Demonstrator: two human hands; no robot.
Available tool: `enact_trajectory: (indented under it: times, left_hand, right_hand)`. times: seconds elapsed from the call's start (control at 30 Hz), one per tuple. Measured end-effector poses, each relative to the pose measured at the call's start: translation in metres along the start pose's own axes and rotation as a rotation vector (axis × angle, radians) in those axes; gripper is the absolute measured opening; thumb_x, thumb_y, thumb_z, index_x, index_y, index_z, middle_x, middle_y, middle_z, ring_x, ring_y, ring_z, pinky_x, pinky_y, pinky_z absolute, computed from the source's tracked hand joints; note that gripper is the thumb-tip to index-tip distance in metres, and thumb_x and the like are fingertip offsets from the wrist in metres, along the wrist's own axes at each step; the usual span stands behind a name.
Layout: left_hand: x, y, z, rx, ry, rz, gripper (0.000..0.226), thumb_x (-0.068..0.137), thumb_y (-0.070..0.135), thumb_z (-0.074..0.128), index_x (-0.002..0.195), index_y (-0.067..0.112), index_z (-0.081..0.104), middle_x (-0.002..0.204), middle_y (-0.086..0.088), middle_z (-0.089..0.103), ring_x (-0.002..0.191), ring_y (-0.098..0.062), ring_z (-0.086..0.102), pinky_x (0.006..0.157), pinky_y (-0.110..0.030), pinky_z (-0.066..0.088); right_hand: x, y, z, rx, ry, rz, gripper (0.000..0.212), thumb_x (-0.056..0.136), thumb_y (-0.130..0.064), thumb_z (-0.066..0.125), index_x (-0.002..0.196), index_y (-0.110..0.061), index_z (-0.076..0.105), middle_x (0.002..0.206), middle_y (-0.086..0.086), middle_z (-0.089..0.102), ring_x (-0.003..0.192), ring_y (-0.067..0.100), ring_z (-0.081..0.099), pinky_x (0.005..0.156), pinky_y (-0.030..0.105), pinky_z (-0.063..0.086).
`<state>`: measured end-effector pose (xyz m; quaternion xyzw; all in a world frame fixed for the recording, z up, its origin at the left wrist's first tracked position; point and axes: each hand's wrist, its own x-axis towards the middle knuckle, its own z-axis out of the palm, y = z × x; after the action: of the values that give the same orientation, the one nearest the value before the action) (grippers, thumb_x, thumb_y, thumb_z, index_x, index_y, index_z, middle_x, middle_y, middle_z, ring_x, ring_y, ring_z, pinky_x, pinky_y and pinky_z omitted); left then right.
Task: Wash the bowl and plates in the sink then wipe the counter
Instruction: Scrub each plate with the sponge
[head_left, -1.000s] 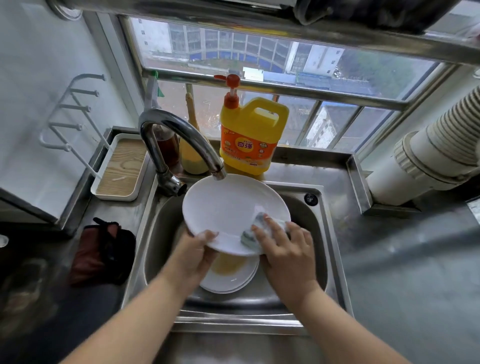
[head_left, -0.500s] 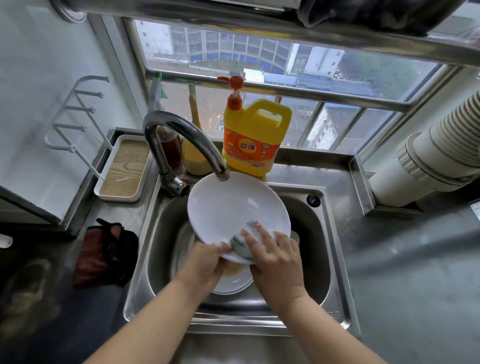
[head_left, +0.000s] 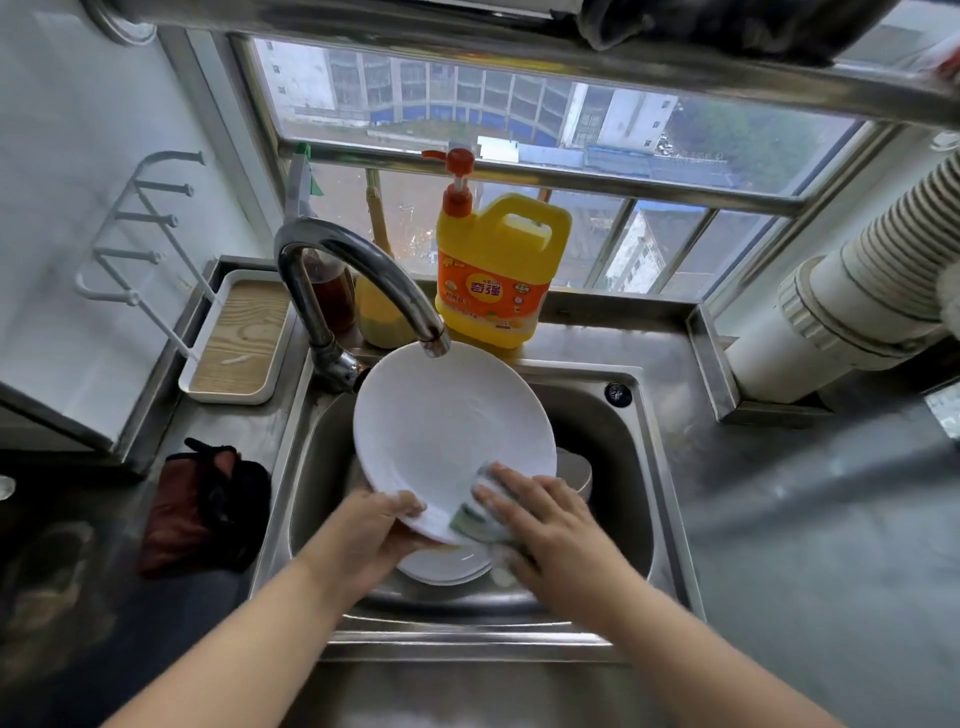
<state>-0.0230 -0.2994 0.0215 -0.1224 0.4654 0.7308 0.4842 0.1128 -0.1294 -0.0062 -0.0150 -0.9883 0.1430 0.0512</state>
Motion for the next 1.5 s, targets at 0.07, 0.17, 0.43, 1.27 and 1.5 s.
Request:
enact_trajectory:
  times: [0.07,0.17,0.43,1.27,1.5]
  left_hand:
    - [-0.001,0.008,-0.010,0.037,-0.030,-0.018,0.051,0.076,-0.017,0.048,0.120,0.009,0.054,0.115,-0.021,0.063,0.101,-0.037,0.060,0.061,-0.045,0.058]
    - [0.000,0.011,-0.012,0.081,-0.056,-0.027,0.070,0.063,-0.010,0.055,0.129,0.013,0.050,0.125,-0.020,0.059,0.106,-0.038,0.059,0.064,-0.046,0.058]
    - [0.003,0.008,-0.014,0.046,-0.042,0.064,0.063,0.074,-0.016,0.049,0.130,0.012,0.049,0.111,-0.018,0.065,0.095,-0.035,0.064,0.063,-0.045,0.059]
    - [0.015,-0.008,0.024,-0.137,-0.074,0.129,0.049,0.087,-0.009,0.036,0.126,0.014,0.053,0.116,-0.020,0.066,0.103,-0.032,0.066,0.082,-0.041,0.057]
    - [0.018,0.010,-0.012,0.023,0.045,0.093,0.060,0.084,-0.013,0.034,0.125,0.027,0.051,0.121,-0.014,0.062,0.109,-0.035,0.060,0.074,-0.043,0.058]
  right_hand:
    - [0.006,0.029,-0.010,-0.107,-0.039,0.064,0.058,0.081,-0.040,0.041,0.138,-0.031,0.040,0.147,-0.002,0.042,0.113,0.026,0.046,0.098,0.043,0.043]
    - [0.021,0.044,-0.026,-0.073,-0.109,0.316,0.068,0.081,-0.050,0.019,0.146,-0.033,0.030,0.157,-0.007,0.016,0.130,0.028,0.029,0.111,0.041,0.020]
    - [0.027,-0.016,-0.011,0.170,-0.042,0.078,0.052,0.085,-0.035,0.044,0.137,-0.030,0.049,0.147,0.001,0.042,0.109,0.032,0.054,0.099,0.043,0.041]
    - [0.036,-0.044,-0.006,-0.089,0.313,0.180,0.043,0.073,-0.039,0.064,0.113,-0.023,0.067,0.122,0.004,0.065,0.085,0.030,0.058,0.076,0.041,0.049]
    - [0.010,0.037,-0.007,-0.091,0.052,0.215,0.052,0.079,-0.043,0.043,0.130,-0.036,0.049,0.141,-0.003,0.049,0.101,0.029,0.051,0.090,0.048,0.048]
